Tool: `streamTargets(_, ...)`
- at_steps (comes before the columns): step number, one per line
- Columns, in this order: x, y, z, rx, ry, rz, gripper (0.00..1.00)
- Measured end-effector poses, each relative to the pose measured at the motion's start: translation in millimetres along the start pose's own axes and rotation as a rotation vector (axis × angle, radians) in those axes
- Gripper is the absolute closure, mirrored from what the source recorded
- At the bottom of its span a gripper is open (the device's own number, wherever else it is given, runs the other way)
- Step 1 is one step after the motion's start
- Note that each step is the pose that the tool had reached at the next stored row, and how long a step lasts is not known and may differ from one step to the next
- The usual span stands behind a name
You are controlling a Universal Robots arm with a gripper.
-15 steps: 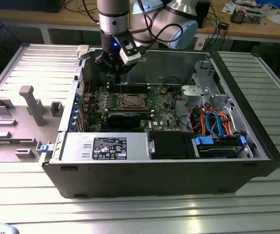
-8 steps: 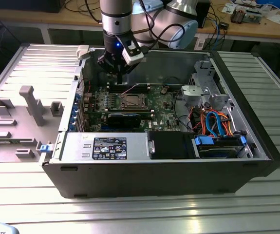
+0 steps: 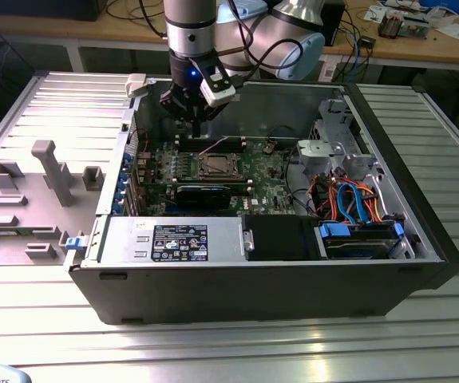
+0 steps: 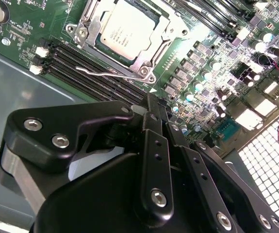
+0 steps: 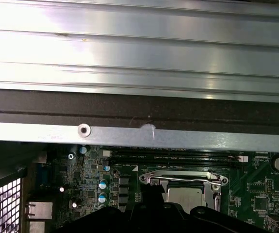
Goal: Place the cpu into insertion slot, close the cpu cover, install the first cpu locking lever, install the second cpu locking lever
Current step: 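Install the first cpu locking lever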
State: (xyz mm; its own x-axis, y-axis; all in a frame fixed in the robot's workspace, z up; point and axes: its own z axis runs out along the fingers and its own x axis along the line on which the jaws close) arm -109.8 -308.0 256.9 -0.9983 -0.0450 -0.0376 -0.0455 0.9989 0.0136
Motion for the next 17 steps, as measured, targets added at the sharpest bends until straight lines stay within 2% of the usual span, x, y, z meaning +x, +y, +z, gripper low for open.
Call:
streamTargets(3, -0.8, -0.1, 0.7, -0.0024, -0.0001, 0.001, 0.89)
streamTargets(8, -3.8, -0.3, 6.9, -0.0289, -0.0014, 0.005, 0.89)
streamTargets(12, -7.3, -0.5, 10.2, -0.0295, -0.0015, 0.009, 0.89)
streamTargets(17, -14.1, -0.8, 18.7, -0.0295, -0.0015, 0.009, 0.89)
